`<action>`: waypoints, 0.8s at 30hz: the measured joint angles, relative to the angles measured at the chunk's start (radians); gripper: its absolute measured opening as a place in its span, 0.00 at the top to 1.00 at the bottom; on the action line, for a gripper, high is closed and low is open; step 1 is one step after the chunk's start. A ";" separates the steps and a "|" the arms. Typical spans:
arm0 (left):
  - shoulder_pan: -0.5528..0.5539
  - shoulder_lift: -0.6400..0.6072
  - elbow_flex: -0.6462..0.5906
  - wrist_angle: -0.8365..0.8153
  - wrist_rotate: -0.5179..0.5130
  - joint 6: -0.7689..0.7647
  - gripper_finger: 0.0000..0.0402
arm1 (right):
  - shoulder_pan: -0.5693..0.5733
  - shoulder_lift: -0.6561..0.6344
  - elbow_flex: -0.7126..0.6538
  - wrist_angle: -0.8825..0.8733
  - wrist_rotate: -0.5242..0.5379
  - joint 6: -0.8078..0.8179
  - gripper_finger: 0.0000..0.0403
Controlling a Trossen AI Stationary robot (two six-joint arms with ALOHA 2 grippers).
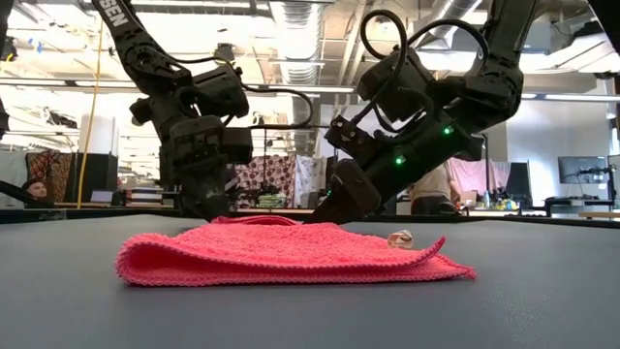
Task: Roll towel
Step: Roll the light red towel
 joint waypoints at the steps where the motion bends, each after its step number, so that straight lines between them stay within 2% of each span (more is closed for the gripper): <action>1: 0.000 0.000 0.000 0.000 -0.005 0.006 0.77 | 0.000 0.000 0.000 0.000 0.000 0.000 0.95; 6: -0.001 0.001 -0.001 -0.005 -0.025 0.058 0.97 | 0.000 0.000 0.000 0.001 0.000 -0.001 0.95; 10: -0.028 -0.010 -0.002 -0.005 -0.077 0.131 0.99 | 0.001 0.000 0.000 0.001 0.015 -0.030 0.95; 17: -0.167 -0.083 -0.003 -0.006 -0.354 0.297 1.00 | 0.004 0.000 0.000 0.001 0.038 -0.108 0.95; 21: -0.265 -0.091 -0.003 -0.006 -0.468 0.364 1.00 | 0.010 0.000 0.000 0.002 0.048 -0.153 0.95; 24: -0.330 -0.091 -0.003 0.001 -0.591 0.400 1.00 | 0.017 0.001 0.000 0.004 0.066 -0.191 0.95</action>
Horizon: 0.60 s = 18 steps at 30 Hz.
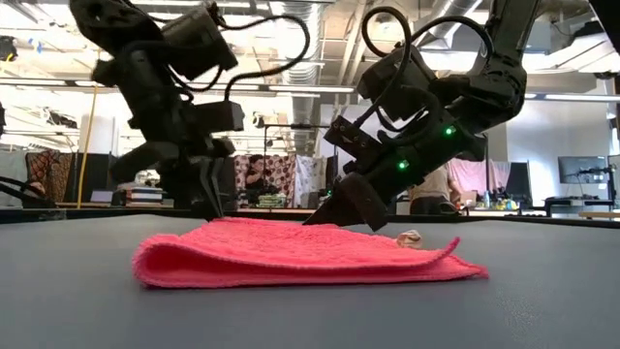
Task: Roll towel
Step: Roll the light red towel
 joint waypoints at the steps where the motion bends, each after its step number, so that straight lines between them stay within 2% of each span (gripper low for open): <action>1: -0.019 0.000 0.000 0.005 -0.051 0.010 1.00 | 0.003 0.000 0.000 0.000 0.012 -0.013 0.95; 4: -0.067 0.000 0.009 0.013 -0.162 0.049 1.00 | 0.017 0.000 0.000 -0.001 0.050 -0.049 0.95; 9: -0.114 -0.001 0.038 0.011 -0.241 0.106 1.00 | 0.034 -0.026 -0.002 -0.019 0.051 -0.048 0.92; 16: -0.123 0.016 0.039 -0.013 -0.251 0.112 1.00 | 0.042 -0.194 -0.003 -0.121 0.032 0.034 0.80; 18: -0.123 0.028 0.041 0.002 -0.253 0.112 1.00 | 0.016 -0.230 -0.008 -0.130 -0.030 0.088 0.76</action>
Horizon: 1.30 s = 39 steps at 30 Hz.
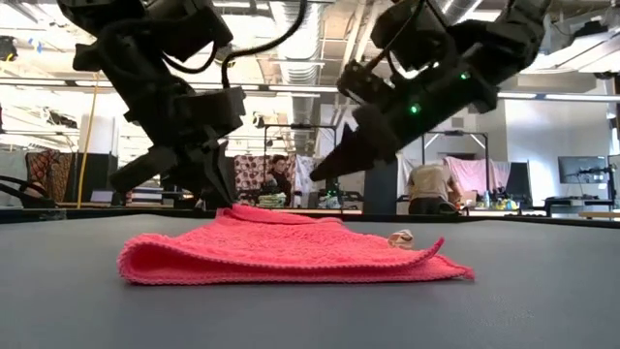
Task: Roll towel
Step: Roll the light red towel
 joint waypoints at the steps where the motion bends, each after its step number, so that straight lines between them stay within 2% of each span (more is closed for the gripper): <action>1: -0.001 0.001 -0.001 -0.011 0.001 0.000 1.00 | -0.018 -0.009 -0.006 -0.002 -0.046 0.033 0.73; 4: -0.007 0.001 -0.001 -0.003 0.000 -0.004 1.00 | -0.092 -0.010 -0.019 0.001 -0.208 0.132 0.65; 12: -0.012 0.000 -0.001 -0.012 -0.012 -0.010 1.00 | -0.240 0.093 -0.012 0.025 -0.488 0.249 0.39; 15: -0.012 0.000 -0.001 -0.011 -0.016 -0.010 1.00 | -0.248 0.122 -0.014 0.043 -0.543 0.251 0.34; 20: -0.012 0.000 -0.001 -0.012 -0.017 -0.011 1.00 | -0.247 0.152 -0.012 0.077 -0.554 0.249 0.34; 23: -0.012 0.000 -0.001 -0.013 -0.016 -0.012 1.00 | -0.247 0.164 -0.012 0.093 -0.555 0.244 0.36; 26: -0.013 0.000 -0.001 -0.013 -0.017 -0.018 1.00 | -0.247 0.165 -0.012 0.091 -0.552 0.234 0.44; 36: -0.014 0.000 -0.001 -0.014 -0.018 -0.019 1.00 | -0.234 0.165 -0.012 0.076 -0.563 0.136 0.93; 39: -0.014 0.000 -0.001 -0.015 -0.018 -0.020 1.00 | -0.216 0.165 -0.012 0.077 -0.568 0.049 0.96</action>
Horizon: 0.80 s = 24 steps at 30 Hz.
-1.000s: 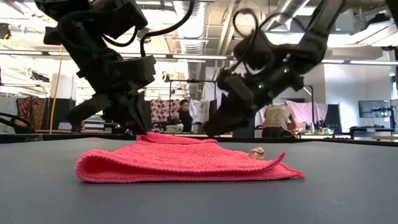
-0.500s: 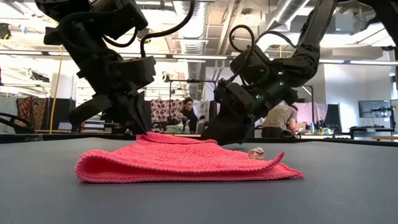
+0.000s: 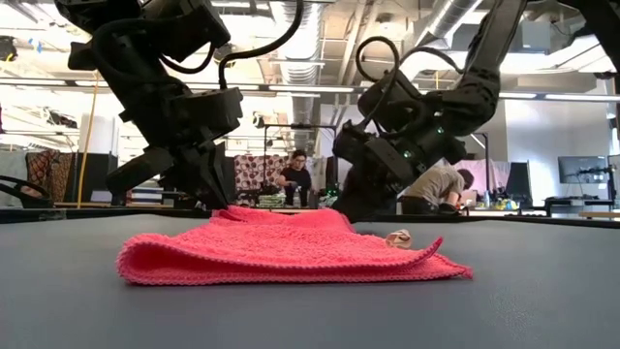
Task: Roll towel
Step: Roll the light red towel
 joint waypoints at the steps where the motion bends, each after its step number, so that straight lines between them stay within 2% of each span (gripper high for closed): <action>1: -0.001 0.000 0.000 0.000 0.000 0.000 1.00 | 0.010 0.000 0.000 0.001 0.012 -0.027 0.96; 5: -0.011 0.000 0.000 0.000 0.000 0.001 1.00 | 0.068 0.000 0.000 0.005 0.150 -0.150 0.95; 12: -0.018 0.000 0.000 -0.001 0.000 0.010 1.00 | 0.175 -0.016 0.000 -0.002 0.565 -0.342 0.96; 15: -0.017 0.000 0.001 -0.002 -0.006 0.010 1.00 | 0.207 -0.035 -0.001 0.000 0.698 -0.464 0.96; 19: -0.017 0.000 0.001 -0.006 -0.005 0.010 1.00 | 0.250 -0.039 -0.001 -0.007 0.780 -0.614 0.96; 24: -0.017 0.000 0.001 -0.001 0.021 0.004 1.00 | 0.265 -0.039 0.000 -0.019 0.823 -0.655 0.96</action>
